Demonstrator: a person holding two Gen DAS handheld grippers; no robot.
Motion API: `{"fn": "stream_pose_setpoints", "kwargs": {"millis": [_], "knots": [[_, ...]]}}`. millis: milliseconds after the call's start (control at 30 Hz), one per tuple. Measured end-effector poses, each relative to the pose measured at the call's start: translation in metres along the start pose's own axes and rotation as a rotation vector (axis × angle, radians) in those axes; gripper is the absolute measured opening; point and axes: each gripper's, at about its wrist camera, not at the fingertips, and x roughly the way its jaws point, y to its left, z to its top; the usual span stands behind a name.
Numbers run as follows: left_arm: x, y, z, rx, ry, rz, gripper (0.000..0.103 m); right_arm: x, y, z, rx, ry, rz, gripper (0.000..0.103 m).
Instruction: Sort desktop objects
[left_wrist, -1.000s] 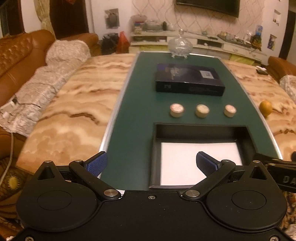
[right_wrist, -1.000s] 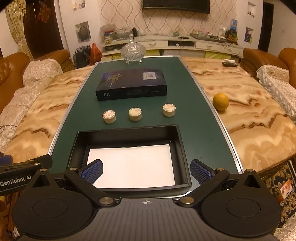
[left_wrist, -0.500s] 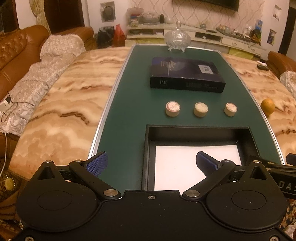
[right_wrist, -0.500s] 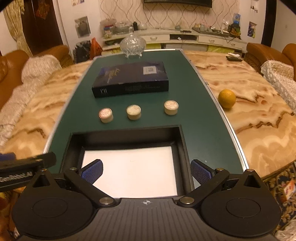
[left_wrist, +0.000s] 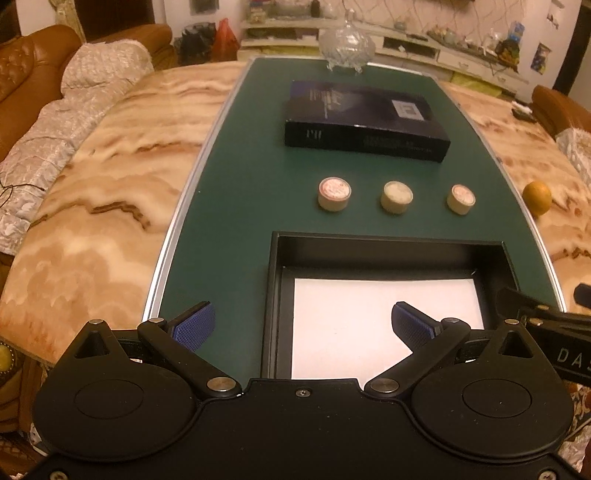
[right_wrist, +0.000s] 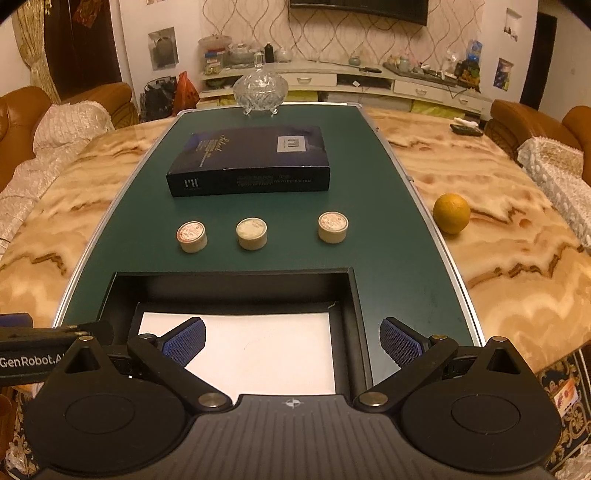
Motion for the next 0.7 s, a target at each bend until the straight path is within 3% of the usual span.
{"fn": "stream_pose_setpoints", "kwargs": {"millis": [267, 400, 700], "knots": [[0.015, -0.01, 0.017, 0.025, -0.005, 0.046, 0.103, 0.021, -0.001, 0.013, -0.016, 0.0, -0.005, 0.103], [0.028, -0.012, 0.029, 0.015, 0.003, 0.036, 0.103, 0.032, -0.002, 0.018, -0.034, -0.016, -0.021, 0.103], [0.065, -0.021, 0.057, -0.005, 0.0, -0.004, 0.103, 0.064, -0.022, 0.04, 0.047, 0.017, 0.043, 0.103]]}}
